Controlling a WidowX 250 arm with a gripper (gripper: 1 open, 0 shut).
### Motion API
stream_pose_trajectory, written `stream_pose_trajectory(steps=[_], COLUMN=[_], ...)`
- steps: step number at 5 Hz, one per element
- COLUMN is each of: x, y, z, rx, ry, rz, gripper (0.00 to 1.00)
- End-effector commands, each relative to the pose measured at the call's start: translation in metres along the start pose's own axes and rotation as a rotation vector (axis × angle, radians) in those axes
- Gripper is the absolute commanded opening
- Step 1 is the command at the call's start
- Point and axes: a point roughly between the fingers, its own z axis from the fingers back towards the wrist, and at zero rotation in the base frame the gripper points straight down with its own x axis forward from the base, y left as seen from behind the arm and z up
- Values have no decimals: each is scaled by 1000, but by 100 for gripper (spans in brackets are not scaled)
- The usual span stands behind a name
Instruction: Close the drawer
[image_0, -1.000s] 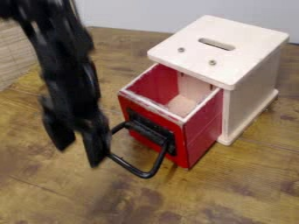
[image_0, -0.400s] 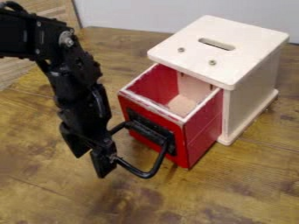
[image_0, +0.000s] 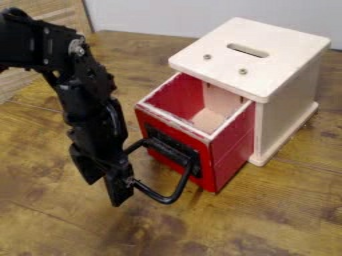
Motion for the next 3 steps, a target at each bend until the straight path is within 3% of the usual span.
stream_pose_trajectory(steps=[1, 3], x=[32, 42], y=[6, 12], z=[27, 26], rx=[4, 12], ry=[-132, -137], rz=[15, 29], gripper=[100, 100])
